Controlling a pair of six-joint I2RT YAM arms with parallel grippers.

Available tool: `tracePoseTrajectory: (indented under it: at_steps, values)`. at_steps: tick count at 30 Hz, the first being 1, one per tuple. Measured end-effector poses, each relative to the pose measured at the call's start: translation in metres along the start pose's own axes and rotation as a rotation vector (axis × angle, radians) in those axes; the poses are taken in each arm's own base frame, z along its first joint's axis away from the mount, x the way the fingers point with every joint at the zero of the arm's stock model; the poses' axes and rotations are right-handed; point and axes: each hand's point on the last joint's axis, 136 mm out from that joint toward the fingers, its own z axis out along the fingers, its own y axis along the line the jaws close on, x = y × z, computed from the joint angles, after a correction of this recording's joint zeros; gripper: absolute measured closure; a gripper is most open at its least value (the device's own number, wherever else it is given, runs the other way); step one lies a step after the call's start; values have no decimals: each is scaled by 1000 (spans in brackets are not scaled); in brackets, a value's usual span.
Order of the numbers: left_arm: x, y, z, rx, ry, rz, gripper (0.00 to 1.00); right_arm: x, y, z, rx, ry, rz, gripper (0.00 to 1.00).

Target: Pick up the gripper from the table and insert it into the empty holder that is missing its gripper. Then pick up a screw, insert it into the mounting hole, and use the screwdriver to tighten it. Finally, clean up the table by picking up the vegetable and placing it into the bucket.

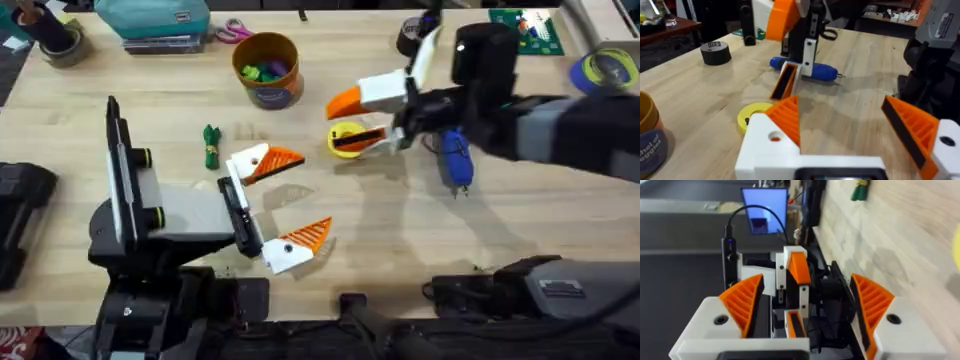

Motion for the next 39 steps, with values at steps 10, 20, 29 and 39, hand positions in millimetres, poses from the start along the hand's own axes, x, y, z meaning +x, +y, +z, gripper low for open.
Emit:
tracePoseTrajectory:
  at_steps: [10, 20, 29, 39]
  values:
    - [0, 0, 0, 0, 0, 0, 15, 14, 12, -38, 315, -16, -47, 6]
    - [0, 0, 0, 0, 0, 0, 15, -3, 28, -81, 791, -5, -315, 6]
    - [0, 0, 0, 0, 0, 0, 16, -9, 60, -118, 996, -27, -501, 5]
    - [0, 0, 0, 0, 0, 0, 15, 13, 79, -133, 1039, -182, -736, 5]
